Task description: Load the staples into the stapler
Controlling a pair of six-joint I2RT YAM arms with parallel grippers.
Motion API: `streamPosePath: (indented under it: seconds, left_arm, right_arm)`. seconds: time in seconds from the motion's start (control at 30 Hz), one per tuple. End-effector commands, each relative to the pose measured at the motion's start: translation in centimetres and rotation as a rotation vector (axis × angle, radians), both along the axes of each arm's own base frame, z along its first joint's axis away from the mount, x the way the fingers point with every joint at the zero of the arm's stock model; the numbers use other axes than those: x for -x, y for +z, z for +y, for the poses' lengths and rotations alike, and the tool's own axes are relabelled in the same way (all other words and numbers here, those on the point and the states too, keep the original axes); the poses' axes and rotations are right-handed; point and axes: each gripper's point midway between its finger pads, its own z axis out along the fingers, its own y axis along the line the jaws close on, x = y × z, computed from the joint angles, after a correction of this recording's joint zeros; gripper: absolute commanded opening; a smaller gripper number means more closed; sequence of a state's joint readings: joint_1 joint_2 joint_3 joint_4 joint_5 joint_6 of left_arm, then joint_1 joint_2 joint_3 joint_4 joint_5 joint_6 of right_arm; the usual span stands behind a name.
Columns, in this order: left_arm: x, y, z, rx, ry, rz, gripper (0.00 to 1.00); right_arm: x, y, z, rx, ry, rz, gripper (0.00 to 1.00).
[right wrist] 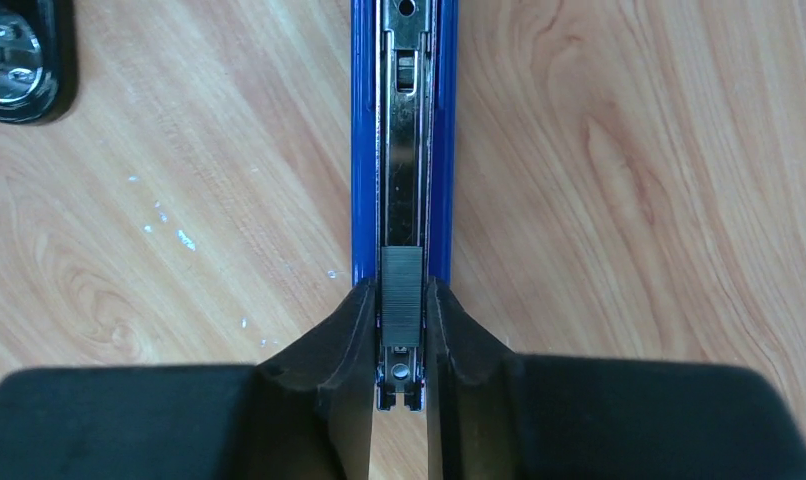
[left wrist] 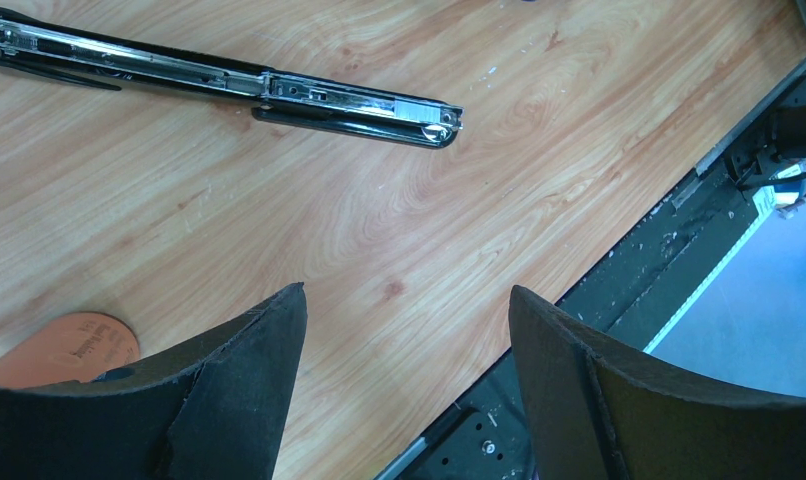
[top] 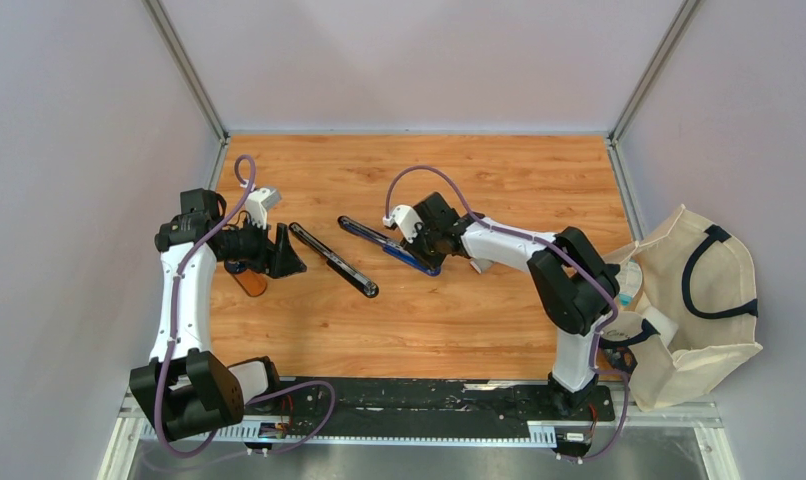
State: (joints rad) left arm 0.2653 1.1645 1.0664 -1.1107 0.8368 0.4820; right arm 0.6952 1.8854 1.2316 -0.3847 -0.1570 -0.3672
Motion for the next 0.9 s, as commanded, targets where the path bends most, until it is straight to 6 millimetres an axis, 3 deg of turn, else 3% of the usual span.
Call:
streamPosePath:
  seconds: [0.0,0.3,0.5,0.6,0.77,0.87]
  left_arm:
    - [0.0,0.3,-0.1,0.013,-0.019,-0.031,0.82]
    - [-0.1,0.2,-0.1,0.013,-0.014,-0.026,0.82]
    - [-0.2,0.1,-0.3,0.032,-0.008,-0.017,0.82]
    - [-0.1,0.6,-0.4,0.037,-0.022,-0.027,0.82]
    - [0.3,2.9,-1.0,0.050,-0.037,-0.102,0.82]
    - [0.4,4.8,-1.2,0.037,-0.036,-0.167,0.82]
  right_arm:
    - [1.0,1.8,0.6,-0.026,0.092,-0.002,0.17]
    - [2.0,2.3,-1.7,-0.016,0.081,0.068,0.13]
    - [2.4,2.4,-4.7,0.011,0.017,0.106,0.11]
    - [2.7,2.3,-5.4,0.020,-0.004,0.084,0.23]
    - [3.5,2.5,-5.5,0.008,-0.018,0.109,0.30]
    - [3.4,3.2,-5.5,0.000,-0.020,0.092,0.39]
